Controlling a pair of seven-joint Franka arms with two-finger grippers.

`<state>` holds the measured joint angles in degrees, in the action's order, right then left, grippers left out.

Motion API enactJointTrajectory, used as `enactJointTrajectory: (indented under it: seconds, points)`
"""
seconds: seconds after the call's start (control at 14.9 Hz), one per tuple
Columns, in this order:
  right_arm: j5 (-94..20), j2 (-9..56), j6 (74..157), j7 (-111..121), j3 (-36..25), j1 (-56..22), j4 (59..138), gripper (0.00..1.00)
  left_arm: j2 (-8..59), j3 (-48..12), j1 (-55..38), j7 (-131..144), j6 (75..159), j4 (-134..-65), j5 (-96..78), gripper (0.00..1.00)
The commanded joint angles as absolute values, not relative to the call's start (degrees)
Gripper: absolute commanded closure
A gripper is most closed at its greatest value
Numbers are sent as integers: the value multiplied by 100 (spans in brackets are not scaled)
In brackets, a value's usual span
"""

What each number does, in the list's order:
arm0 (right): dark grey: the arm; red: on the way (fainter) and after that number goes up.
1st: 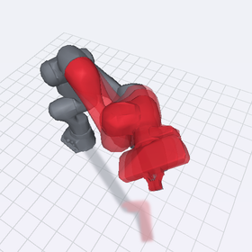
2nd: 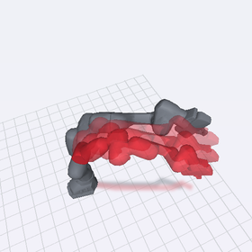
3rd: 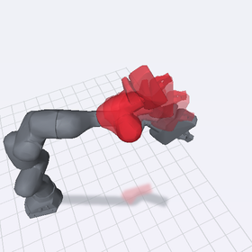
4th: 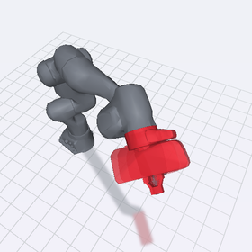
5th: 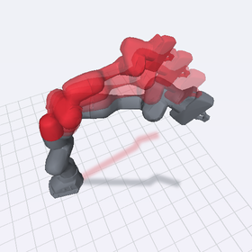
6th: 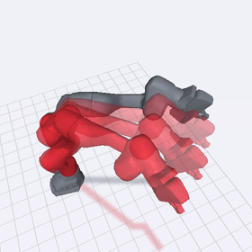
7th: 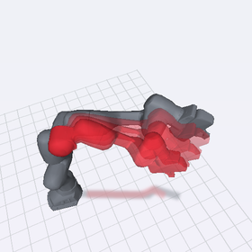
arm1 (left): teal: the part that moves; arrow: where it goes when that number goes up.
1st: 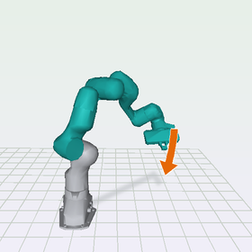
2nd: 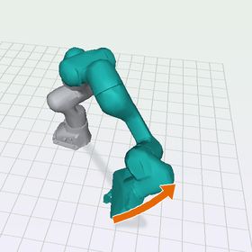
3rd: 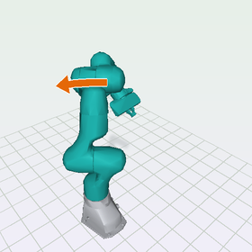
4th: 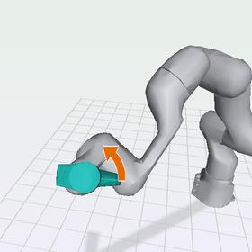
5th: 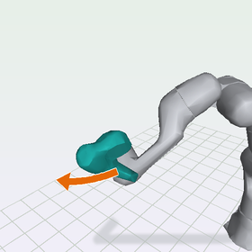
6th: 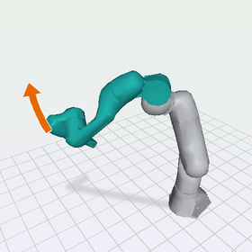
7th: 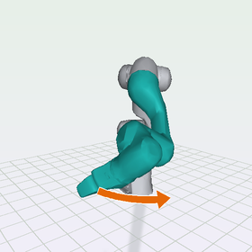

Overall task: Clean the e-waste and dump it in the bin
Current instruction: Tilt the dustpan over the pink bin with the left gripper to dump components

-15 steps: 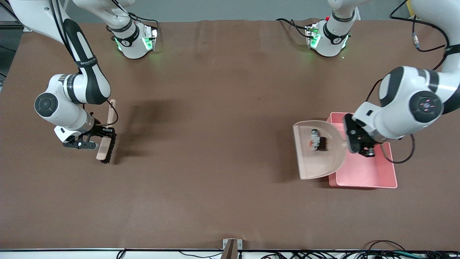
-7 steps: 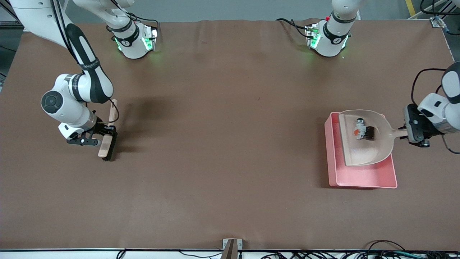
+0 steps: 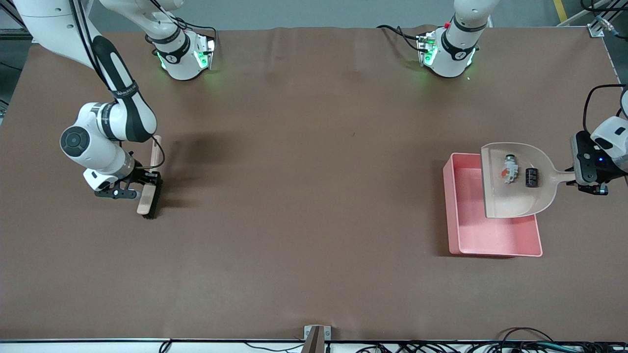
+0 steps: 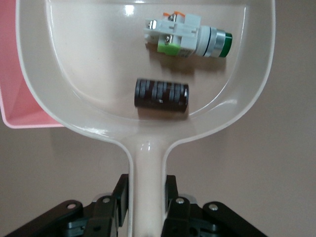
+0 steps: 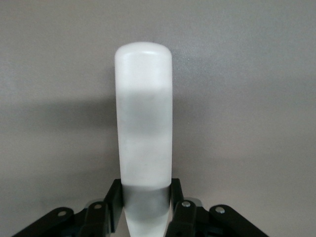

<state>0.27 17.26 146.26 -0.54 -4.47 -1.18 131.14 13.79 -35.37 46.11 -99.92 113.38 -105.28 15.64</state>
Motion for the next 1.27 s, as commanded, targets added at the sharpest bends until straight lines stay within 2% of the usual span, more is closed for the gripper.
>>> enactJointTrajectory:
  seconds: [0.0, 0.13, 0.2, 0.47, 0.81, 1.21]
  points:
    - [79, 1696, 14441, -35, -369, -26, 12903, 33, 1169, -3560, 4658, -9985, 11320, -10652, 1985, 100]
    - [79, 1688, 14169, -18, -378, -9, 12675, 15, 1169, -3542, 4667, -9915, 11320, -10609, 2152, 100]
    - [79, 1670, 14055, -9, -378, -9, 12596, 0, 1178, -3533, 4667, -9801, 11329, -10600, 2240, 100]
    - [79, 1363, 13879, 193, -378, 9, 12420, 0, 976, -3621, 4632, -9352, 11303, -10635, 2399, 100]
    - [79, 968, 12430, 140, -387, 0, 11436, 0, 958, -3753, 4614, -9316, 11303, -10573, 2681, 100]
    - [97, 466, 11367, 132, -308, -44, 10619, 0, 1255, -3762, 4649, -9369, 11181, -10267, 2418, 100]
